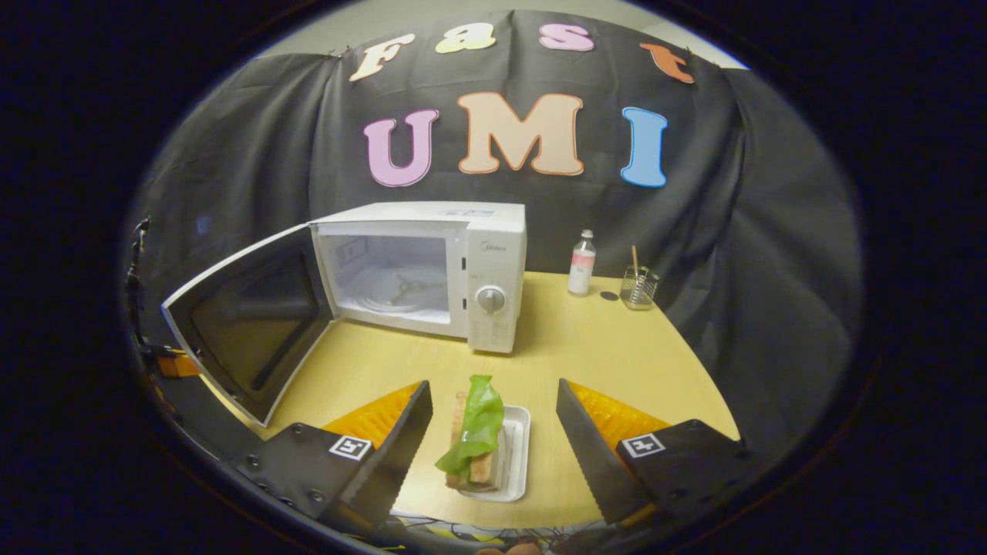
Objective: Open the microwave oven with the left hand, put the food in, and close the microwave oven.
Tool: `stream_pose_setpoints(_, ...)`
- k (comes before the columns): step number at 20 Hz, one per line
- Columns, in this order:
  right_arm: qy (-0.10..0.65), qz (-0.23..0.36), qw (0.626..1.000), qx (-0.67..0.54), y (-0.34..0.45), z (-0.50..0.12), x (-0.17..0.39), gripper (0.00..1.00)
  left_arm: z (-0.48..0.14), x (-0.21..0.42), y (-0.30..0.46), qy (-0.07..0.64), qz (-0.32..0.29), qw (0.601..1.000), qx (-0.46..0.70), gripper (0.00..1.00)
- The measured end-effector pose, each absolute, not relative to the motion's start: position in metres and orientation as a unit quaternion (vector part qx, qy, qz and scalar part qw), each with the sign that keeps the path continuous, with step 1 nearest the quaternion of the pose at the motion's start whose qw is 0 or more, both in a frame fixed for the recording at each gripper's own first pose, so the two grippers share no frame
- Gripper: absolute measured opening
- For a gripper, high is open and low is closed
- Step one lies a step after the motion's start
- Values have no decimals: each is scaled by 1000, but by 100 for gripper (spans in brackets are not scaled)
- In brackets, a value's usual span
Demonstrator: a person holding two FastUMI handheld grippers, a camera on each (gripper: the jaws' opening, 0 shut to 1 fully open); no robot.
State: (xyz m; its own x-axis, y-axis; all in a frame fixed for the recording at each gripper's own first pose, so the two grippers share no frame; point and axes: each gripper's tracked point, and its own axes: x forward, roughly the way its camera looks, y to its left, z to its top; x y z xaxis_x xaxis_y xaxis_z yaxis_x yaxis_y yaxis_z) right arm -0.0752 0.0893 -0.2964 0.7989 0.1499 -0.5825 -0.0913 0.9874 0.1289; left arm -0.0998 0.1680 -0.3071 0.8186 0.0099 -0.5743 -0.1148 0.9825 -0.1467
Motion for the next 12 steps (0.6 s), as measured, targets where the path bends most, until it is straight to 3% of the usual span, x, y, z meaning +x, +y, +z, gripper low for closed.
stream_pose_setpoints(1,312,66,947,47,91,-297,-77,100,-306,-99,169,297,30,950,-87,9)
stream_pose_setpoints(2,313,67,946,45,92,-298,-79,98,-306,-99,170,299,28,950,-88,13)
stream_pose_setpoints(4,318,66,945,46,94,-304,-82,98,-309,-100,176,300,34,950,-84,9)
stream_pose_setpoints(7,339,70,937,54,99,-319,-91,98,-308,-103,181,303,40,948,-90,100)
stream_pose_setpoints(12,383,67,920,51,98,-353,-111,98,-287,-108,174,283,24,958,-42,99)
